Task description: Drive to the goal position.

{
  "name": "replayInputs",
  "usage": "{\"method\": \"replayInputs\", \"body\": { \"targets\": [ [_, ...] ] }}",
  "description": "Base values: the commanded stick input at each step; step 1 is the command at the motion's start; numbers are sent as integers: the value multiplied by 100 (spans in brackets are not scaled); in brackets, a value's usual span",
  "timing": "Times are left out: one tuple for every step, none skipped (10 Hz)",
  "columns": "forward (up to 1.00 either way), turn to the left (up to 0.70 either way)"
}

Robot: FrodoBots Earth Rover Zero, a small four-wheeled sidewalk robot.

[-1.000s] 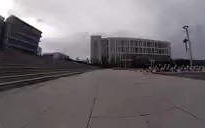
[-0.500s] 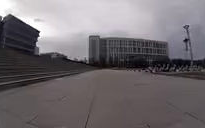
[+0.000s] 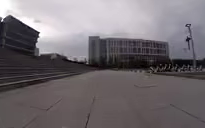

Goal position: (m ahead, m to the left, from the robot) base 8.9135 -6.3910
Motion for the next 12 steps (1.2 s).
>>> {"method": "replayInputs", "body": {
  "targets": [
    [70, 0],
    [70, 0],
    [70, 0],
    [70, 0],
    [70, 0],
    [70, 0],
    [70, 0],
    [70, 0],
    [70, 0],
    [70, 0],
    [70, 0],
    [70, 0]
  ]
}}
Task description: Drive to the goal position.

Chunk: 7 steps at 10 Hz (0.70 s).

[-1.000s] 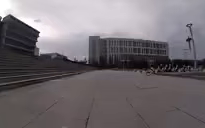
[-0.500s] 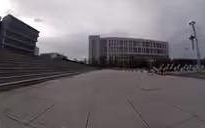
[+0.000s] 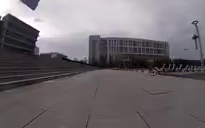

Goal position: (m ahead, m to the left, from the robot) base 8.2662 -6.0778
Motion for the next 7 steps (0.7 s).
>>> {"method": "replayInputs", "body": {
  "targets": [
    [70, 0],
    [70, 0],
    [70, 0],
    [70, 0],
    [70, 0],
    [70, 0],
    [70, 0]
  ]
}}
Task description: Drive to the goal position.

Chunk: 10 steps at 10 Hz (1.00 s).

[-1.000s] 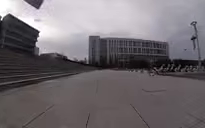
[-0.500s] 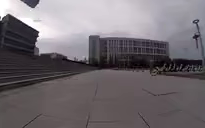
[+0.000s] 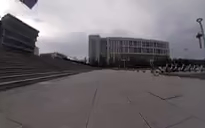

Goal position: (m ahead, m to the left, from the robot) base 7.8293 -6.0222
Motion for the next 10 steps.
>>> {"method": "replayInputs", "body": {
  "targets": [
    [70, 0],
    [70, 0],
    [70, 0],
    [70, 0],
    [70, 0],
    [70, 0],
    [70, 0],
    [70, 0],
    [70, 0],
    [70, 0]
  ]
}}
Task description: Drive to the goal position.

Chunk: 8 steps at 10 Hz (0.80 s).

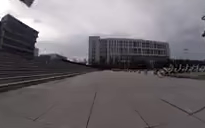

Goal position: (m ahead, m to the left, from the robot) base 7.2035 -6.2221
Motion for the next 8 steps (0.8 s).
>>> {"method": "replayInputs", "body": {
  "targets": [
    [70, 0],
    [70, 0],
    [70, 0],
    [70, 0],
    [70, 0],
    [70, 0],
    [70, 0],
    [70, 0]
  ]
}}
